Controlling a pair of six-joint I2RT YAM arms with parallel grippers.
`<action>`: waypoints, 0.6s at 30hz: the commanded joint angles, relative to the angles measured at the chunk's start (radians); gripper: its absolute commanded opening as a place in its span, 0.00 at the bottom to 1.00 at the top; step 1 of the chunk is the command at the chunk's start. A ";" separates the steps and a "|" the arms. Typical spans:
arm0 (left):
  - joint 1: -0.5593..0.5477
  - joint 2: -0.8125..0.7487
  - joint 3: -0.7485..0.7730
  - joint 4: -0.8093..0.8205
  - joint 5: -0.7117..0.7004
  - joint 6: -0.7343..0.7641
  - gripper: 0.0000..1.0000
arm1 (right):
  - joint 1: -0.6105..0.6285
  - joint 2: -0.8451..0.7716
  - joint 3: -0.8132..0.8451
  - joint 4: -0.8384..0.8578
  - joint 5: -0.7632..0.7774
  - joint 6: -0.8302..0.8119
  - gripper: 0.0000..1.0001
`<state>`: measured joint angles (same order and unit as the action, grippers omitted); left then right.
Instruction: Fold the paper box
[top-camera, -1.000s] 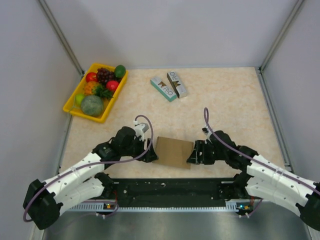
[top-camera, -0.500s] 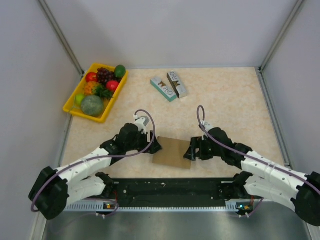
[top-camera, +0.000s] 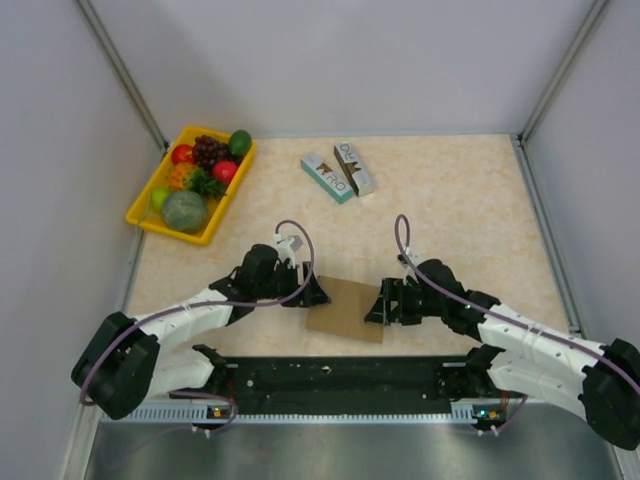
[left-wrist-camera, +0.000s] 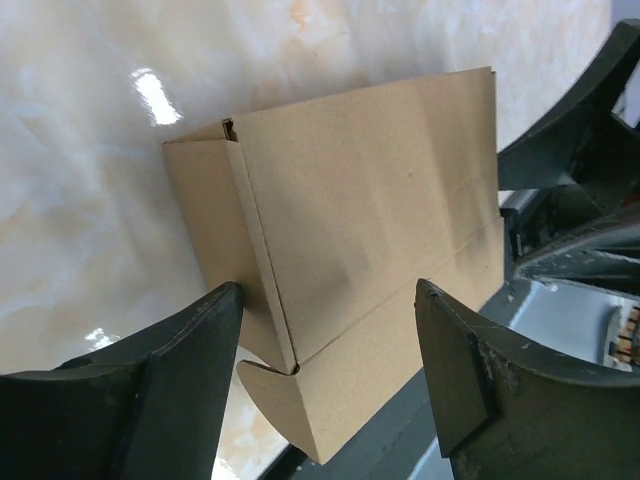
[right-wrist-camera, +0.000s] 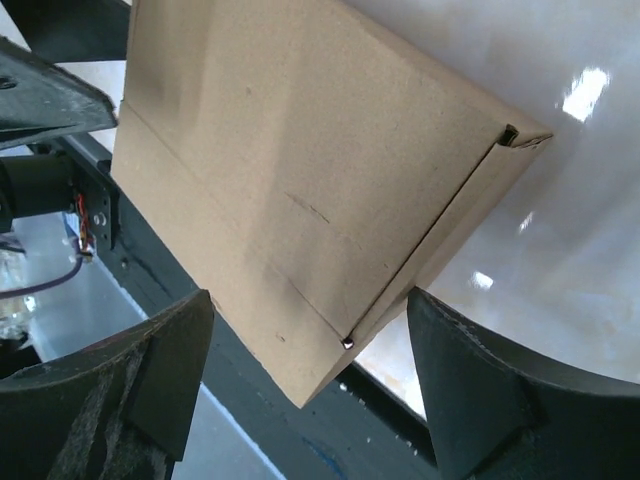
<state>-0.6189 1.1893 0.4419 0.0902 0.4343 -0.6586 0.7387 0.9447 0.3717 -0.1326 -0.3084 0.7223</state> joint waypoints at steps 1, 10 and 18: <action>-0.008 -0.074 0.008 0.045 0.164 -0.068 0.73 | -0.027 -0.052 0.081 -0.034 -0.075 0.129 0.76; 0.015 -0.209 -0.017 0.012 0.179 -0.145 0.74 | -0.170 -0.018 0.084 -0.055 -0.259 0.252 0.68; 0.021 -0.203 -0.154 0.280 0.255 -0.403 0.67 | -0.188 0.029 0.116 0.036 -0.382 0.383 0.69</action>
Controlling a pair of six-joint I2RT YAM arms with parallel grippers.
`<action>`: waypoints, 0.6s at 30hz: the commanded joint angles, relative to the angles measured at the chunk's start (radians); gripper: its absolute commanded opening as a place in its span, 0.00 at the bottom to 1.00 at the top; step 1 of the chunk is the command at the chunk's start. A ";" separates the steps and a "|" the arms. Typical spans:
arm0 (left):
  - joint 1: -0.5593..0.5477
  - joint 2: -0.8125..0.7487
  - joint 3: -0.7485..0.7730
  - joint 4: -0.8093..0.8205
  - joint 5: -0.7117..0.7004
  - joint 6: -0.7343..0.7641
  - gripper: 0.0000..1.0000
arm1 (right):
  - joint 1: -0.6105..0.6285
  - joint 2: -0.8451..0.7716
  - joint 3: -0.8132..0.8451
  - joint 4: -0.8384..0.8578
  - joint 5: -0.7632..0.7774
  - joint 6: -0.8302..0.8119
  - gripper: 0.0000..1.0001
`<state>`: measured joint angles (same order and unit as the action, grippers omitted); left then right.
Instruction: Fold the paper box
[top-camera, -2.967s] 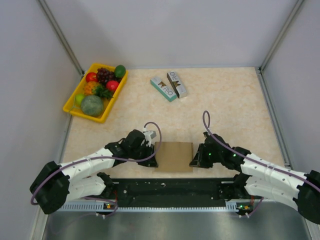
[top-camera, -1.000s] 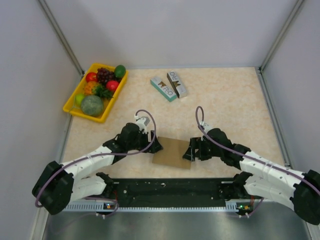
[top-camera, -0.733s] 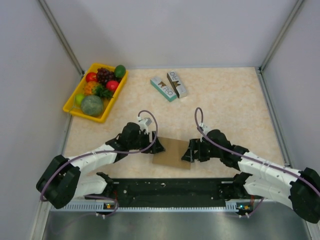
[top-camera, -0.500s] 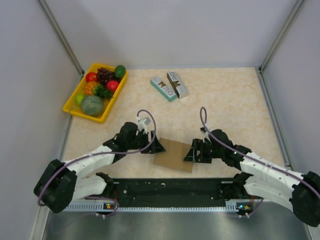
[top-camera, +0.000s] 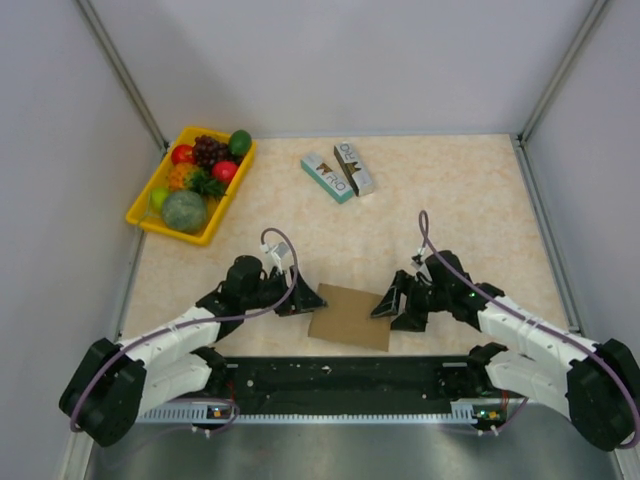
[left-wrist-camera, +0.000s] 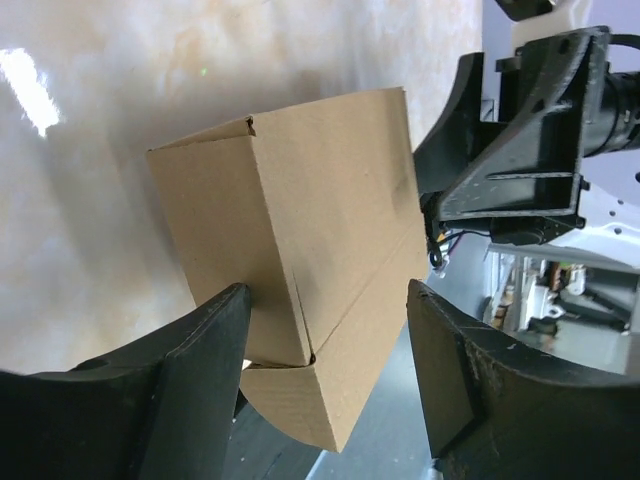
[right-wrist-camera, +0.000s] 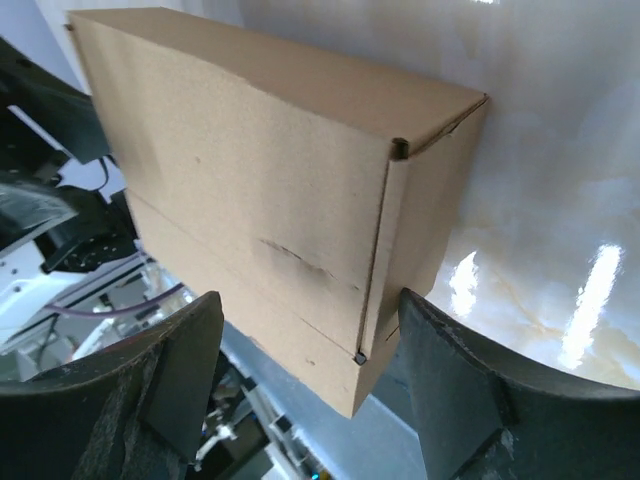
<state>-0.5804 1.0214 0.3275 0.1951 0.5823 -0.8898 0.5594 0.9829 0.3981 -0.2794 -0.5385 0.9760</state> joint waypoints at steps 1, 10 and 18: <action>-0.018 -0.076 -0.038 0.153 0.090 -0.182 0.67 | -0.015 -0.010 0.094 0.183 -0.162 0.174 0.70; -0.016 -0.346 0.025 -0.089 -0.085 -0.357 0.70 | -0.027 -0.056 0.119 0.221 -0.236 0.482 0.72; -0.016 -0.414 0.015 -0.132 -0.125 -0.523 0.70 | -0.088 -0.098 0.038 0.321 -0.219 0.707 0.72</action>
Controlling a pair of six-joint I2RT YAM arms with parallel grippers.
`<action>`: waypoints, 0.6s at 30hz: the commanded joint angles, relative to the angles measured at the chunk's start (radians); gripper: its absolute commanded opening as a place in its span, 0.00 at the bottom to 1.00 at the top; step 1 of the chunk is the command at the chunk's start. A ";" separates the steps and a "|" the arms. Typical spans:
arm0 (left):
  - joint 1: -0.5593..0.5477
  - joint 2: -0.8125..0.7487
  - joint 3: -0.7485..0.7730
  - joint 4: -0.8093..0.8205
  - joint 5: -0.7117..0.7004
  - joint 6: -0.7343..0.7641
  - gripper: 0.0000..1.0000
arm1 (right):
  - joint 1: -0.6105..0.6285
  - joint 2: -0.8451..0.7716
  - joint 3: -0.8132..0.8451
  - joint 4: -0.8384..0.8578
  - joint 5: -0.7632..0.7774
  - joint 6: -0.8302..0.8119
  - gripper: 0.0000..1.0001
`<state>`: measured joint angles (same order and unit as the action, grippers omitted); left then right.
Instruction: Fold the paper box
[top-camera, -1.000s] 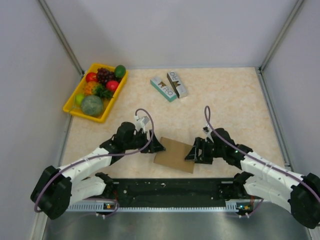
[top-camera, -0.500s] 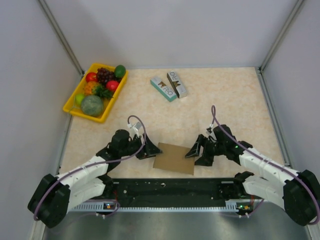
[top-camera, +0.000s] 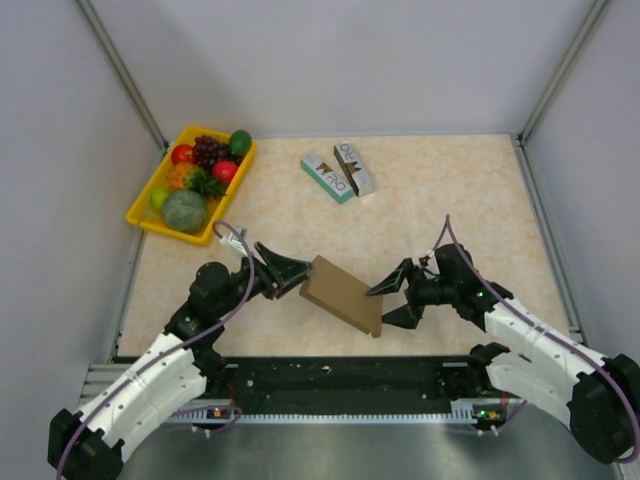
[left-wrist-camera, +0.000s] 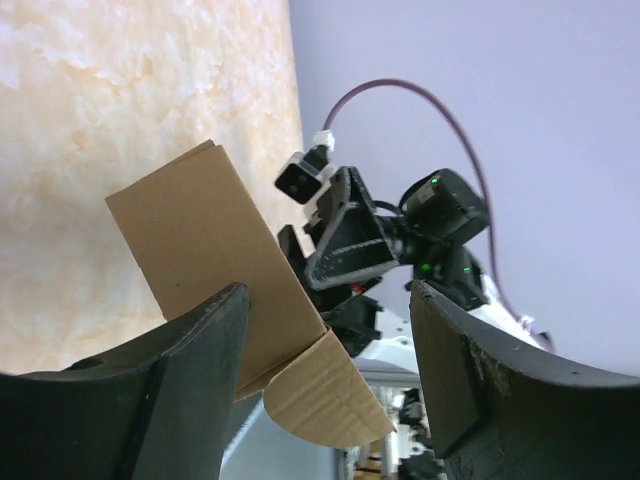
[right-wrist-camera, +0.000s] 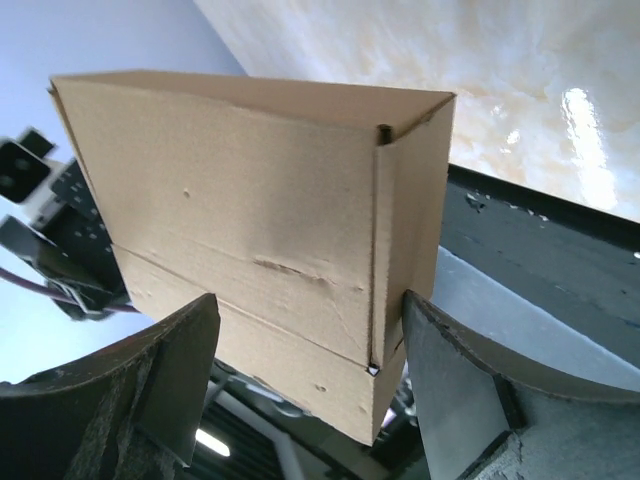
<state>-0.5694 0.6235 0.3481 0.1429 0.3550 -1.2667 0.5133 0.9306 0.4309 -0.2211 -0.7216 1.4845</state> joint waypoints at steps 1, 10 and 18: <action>-0.027 -0.039 -0.014 -0.086 0.093 -0.166 0.70 | -0.048 -0.047 -0.009 0.269 -0.036 0.242 0.72; -0.027 -0.183 -0.067 -0.215 -0.088 -0.371 0.70 | -0.102 -0.046 -0.092 0.327 -0.004 0.444 0.72; -0.027 -0.111 -0.067 -0.203 -0.119 -0.378 0.70 | -0.128 0.048 0.005 0.284 0.001 0.381 0.72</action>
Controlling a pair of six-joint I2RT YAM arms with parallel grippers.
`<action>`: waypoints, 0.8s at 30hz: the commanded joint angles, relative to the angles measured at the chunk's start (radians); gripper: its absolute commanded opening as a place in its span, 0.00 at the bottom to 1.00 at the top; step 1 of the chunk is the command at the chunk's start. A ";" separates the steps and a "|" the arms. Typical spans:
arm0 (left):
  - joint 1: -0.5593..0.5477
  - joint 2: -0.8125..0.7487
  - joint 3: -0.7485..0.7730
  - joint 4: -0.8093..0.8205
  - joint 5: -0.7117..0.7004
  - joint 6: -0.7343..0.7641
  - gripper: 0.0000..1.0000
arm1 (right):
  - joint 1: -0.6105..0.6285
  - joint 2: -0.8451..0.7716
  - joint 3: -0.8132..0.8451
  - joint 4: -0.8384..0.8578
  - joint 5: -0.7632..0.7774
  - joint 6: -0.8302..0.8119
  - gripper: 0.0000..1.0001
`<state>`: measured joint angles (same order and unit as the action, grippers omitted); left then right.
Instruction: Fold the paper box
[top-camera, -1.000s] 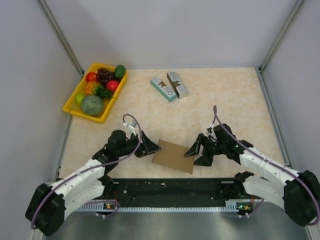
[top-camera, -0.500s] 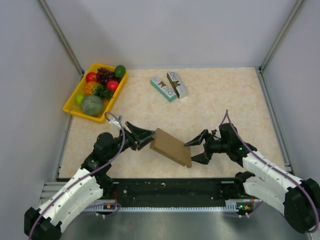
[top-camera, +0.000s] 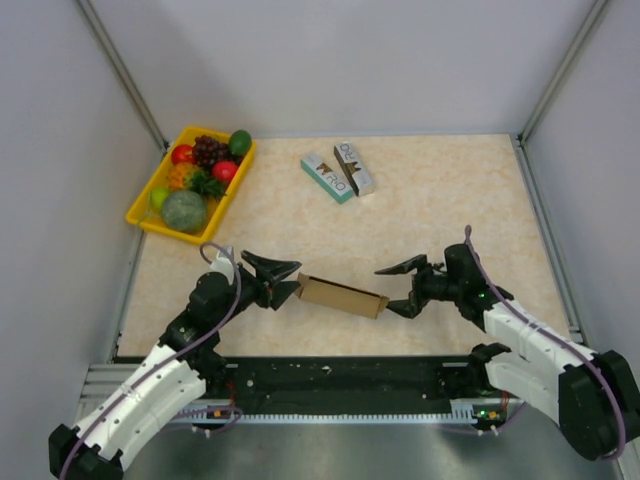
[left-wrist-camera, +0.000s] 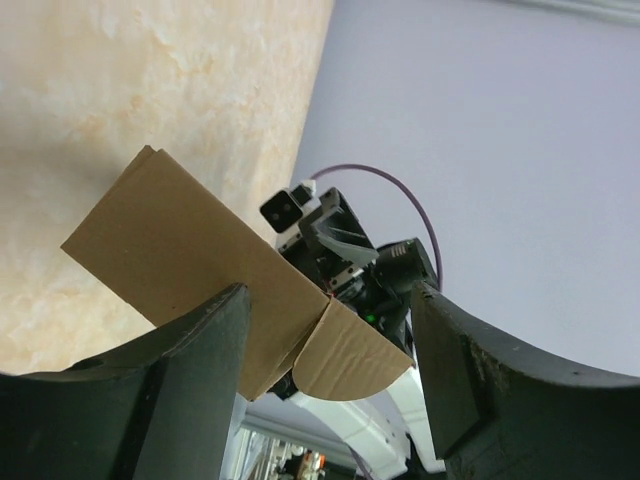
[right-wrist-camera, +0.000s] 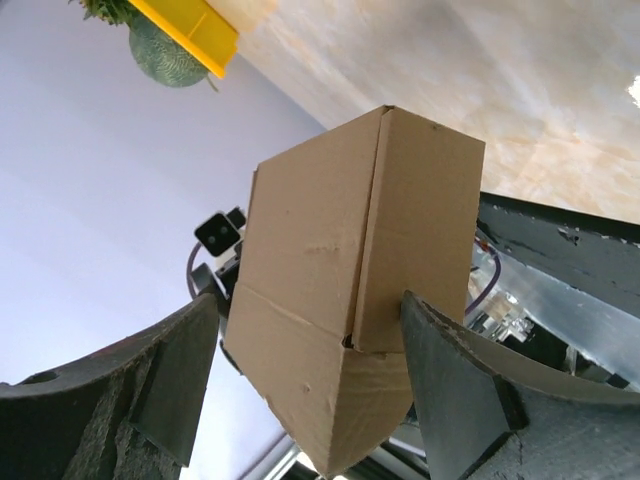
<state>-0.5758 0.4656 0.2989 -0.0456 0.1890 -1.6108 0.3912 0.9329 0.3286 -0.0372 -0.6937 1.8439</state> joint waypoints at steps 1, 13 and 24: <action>-0.021 0.059 -0.027 -0.011 0.049 -0.040 0.70 | -0.006 0.072 0.116 0.094 -0.032 0.014 0.72; -0.021 0.179 -0.032 0.023 -0.016 -0.055 0.72 | -0.049 0.181 0.199 -0.013 0.005 -0.049 0.73; -0.019 0.284 -0.021 0.076 -0.048 -0.029 0.72 | -0.087 0.230 0.187 -0.035 0.033 -0.100 0.74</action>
<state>-0.5861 0.7406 0.2581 -0.0563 0.1364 -1.6424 0.3222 1.1492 0.4938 -0.0723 -0.6521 1.7687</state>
